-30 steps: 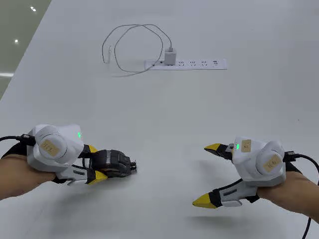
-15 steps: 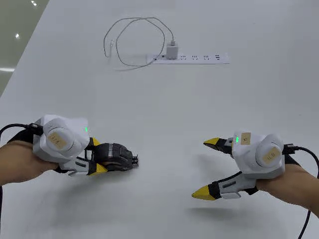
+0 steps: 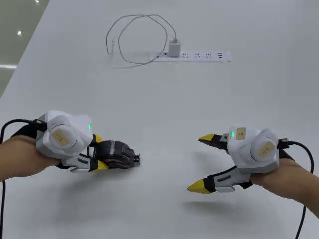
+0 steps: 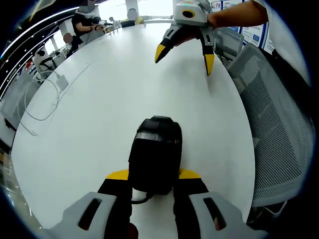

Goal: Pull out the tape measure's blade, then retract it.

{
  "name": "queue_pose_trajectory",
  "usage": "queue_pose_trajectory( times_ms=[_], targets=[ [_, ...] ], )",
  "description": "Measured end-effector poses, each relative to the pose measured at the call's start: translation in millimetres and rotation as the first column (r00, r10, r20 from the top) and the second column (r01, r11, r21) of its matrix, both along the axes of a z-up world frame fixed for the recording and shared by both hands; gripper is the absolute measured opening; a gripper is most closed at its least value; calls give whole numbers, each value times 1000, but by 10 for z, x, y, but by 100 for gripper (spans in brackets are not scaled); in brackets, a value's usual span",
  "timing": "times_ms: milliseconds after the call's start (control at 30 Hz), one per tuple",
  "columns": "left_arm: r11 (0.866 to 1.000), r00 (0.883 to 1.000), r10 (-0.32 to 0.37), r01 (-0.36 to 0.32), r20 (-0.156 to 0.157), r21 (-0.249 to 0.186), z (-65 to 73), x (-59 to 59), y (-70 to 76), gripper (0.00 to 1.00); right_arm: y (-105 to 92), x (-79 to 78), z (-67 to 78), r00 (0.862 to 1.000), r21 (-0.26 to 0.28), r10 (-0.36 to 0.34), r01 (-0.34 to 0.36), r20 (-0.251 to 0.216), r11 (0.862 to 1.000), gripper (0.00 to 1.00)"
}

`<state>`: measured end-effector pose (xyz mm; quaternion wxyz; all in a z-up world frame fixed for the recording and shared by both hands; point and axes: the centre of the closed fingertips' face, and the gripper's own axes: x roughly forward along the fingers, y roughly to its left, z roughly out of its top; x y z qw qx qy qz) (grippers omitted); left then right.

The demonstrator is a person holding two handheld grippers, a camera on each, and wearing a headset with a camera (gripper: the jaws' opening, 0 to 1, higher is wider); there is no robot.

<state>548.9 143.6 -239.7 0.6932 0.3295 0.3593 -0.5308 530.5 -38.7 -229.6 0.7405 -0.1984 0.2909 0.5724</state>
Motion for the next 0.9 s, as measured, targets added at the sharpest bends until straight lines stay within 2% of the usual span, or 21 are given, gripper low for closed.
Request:
queue_pose_trajectory(
  times_ms=[433, 900],
  targets=[
    [1000, 1000, 13, -13, -3, 10, -18, 9, 13, 26, 321, 110, -44, 999, 22, 52, -52, 11, 998, 68],
    [1000, 1000, 18, -18, -13, 14, -30, 16, 17, 26, 606, 138, -116, 996, 51, 93, -93, 11, 994, 59]
  ],
)
